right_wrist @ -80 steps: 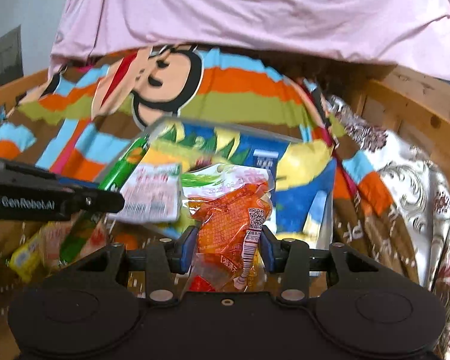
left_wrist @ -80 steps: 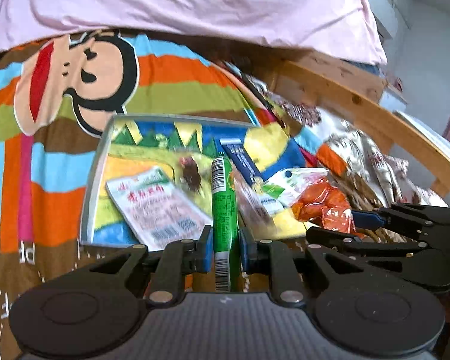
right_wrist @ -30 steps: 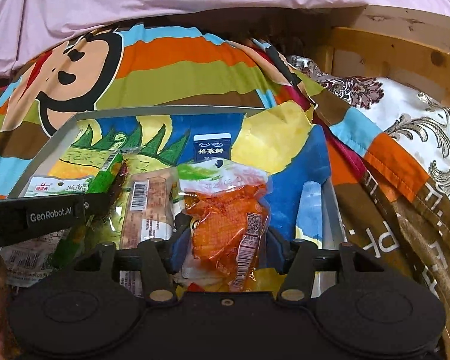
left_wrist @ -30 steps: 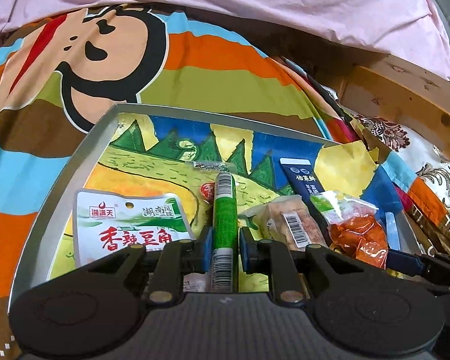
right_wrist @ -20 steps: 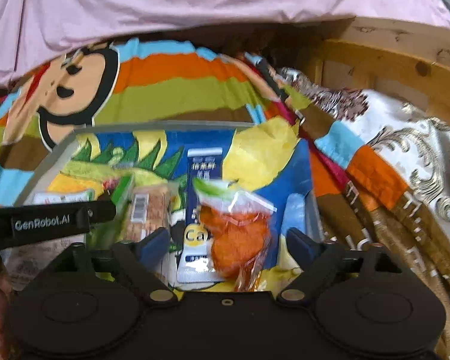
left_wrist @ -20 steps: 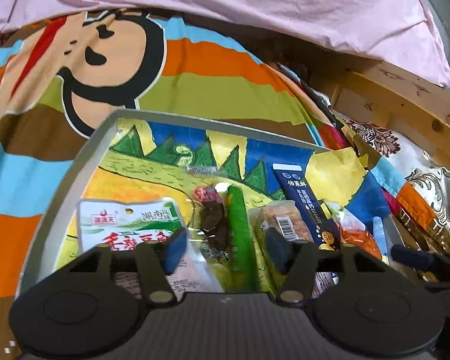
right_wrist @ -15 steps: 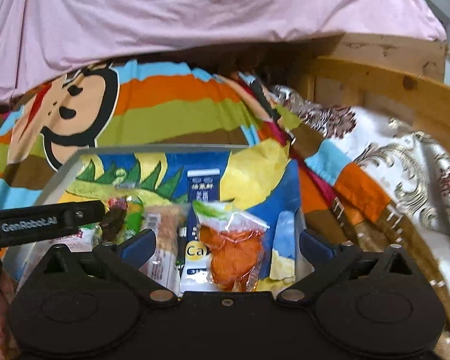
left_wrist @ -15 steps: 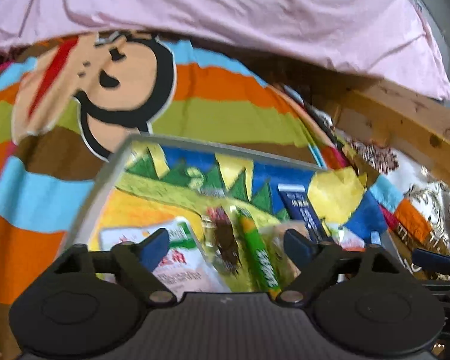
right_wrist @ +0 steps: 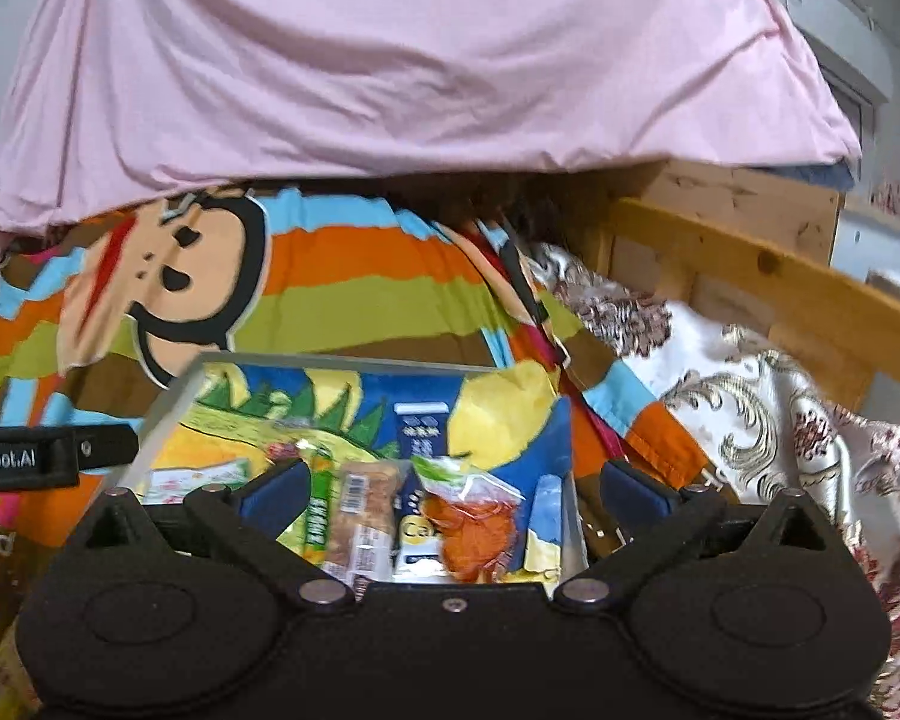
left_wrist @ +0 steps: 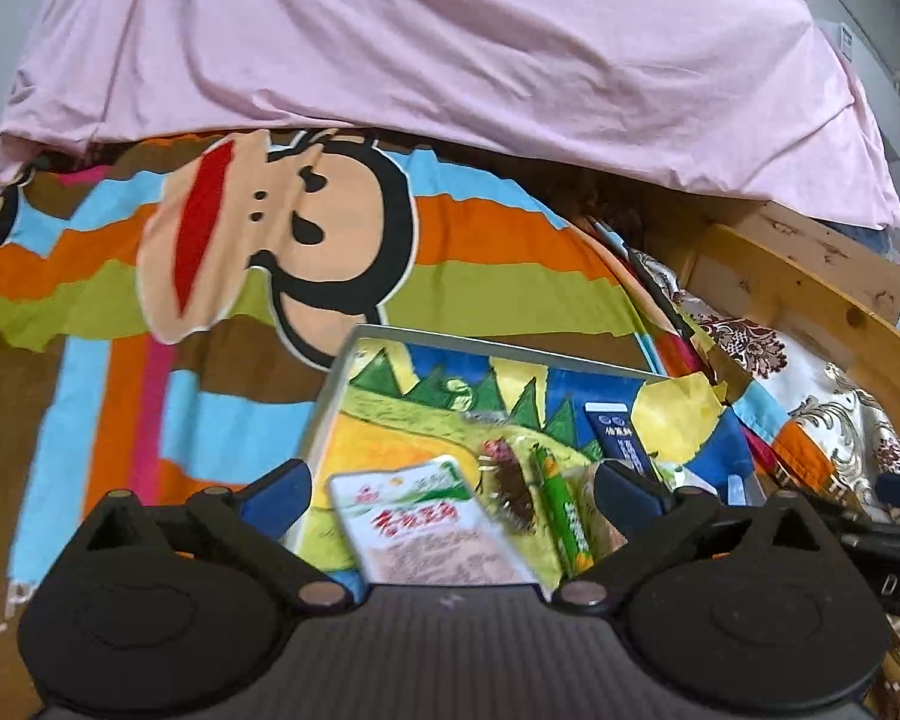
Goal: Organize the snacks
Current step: 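Lower both held snacks into the tray and open both tools, then withdraw both tools from the tray back over the remaining snacks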
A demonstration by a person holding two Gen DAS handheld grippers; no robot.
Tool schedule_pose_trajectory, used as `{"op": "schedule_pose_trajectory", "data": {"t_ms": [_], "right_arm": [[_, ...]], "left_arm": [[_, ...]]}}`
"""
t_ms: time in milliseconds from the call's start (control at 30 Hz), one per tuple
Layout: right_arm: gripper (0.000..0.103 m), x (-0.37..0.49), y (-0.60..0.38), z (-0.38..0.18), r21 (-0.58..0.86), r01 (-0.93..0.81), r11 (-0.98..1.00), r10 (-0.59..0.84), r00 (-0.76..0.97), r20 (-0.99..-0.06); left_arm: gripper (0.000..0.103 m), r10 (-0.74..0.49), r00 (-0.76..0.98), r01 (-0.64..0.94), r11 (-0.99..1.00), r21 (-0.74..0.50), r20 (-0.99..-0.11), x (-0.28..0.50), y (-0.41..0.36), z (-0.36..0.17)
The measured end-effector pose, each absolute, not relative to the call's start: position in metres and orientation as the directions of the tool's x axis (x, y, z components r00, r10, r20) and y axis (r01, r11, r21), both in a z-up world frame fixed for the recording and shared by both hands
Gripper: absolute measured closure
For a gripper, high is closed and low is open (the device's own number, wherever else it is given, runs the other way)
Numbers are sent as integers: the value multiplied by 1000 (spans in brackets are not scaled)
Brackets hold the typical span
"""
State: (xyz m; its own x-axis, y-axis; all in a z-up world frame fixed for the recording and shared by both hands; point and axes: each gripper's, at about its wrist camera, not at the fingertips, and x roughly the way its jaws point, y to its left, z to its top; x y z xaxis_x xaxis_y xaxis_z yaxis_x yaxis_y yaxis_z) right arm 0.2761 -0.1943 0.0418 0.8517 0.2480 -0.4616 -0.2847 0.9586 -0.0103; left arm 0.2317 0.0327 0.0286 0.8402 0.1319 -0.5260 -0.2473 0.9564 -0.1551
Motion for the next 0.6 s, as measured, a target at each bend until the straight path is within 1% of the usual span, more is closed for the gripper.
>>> {"op": "schedule_pose_trajectory", "data": {"t_ms": [233, 467, 600], "right_arm": [[1, 243, -189, 58, 2, -309, 951, 278, 852, -444], [1, 219, -184, 61, 30, -332, 943, 305, 823, -480], [1, 201, -183, 60, 48, -342, 939, 318, 803, -503]], "left_arm": [[1, 149, 857, -214, 974, -78, -493, 182, 39, 51], [1, 159, 857, -190, 982, -14, -491, 143, 45, 63], [1, 170, 841, -190, 982, 14, -513, 119, 52, 61]]}}
